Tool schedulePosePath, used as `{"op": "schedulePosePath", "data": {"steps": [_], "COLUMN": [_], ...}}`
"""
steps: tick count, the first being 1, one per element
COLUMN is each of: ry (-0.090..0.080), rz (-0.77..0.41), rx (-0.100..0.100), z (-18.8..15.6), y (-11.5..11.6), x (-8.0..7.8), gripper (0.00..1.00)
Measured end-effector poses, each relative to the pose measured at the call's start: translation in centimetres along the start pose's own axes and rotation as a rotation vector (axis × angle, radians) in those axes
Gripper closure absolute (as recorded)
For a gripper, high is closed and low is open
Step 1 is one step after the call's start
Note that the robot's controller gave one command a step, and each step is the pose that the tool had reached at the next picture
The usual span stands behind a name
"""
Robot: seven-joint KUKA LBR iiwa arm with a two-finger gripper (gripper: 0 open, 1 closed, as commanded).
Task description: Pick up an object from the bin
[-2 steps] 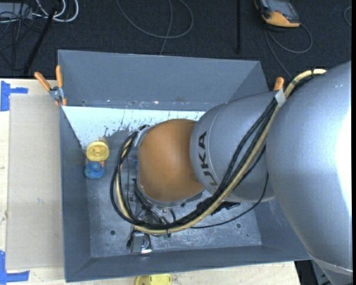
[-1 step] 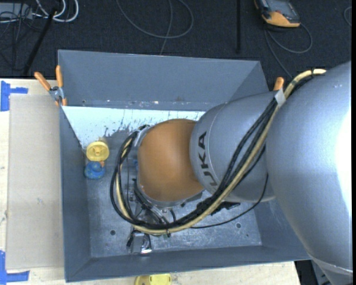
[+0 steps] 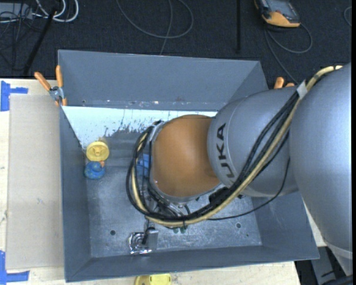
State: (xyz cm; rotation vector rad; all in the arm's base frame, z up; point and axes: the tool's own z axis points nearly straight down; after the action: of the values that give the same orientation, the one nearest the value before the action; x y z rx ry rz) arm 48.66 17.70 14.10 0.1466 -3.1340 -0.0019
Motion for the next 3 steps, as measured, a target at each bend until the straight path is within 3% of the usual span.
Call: {"op": "schedulePosePath", "data": {"steps": [1, 2, 3], "ry": [-0.004, -0.005, -0.004], "rz": [0.027, 0.258, 0.123], "rx": [0.002, 0.000, 0.002], "z": [-2.0, -2.0, -3.8], "y": [-3.4, -5.2, -8.7], "x": [-0.9, -4.1, -6.6], "gripper": [0.00, 0.00, 0.00]}}
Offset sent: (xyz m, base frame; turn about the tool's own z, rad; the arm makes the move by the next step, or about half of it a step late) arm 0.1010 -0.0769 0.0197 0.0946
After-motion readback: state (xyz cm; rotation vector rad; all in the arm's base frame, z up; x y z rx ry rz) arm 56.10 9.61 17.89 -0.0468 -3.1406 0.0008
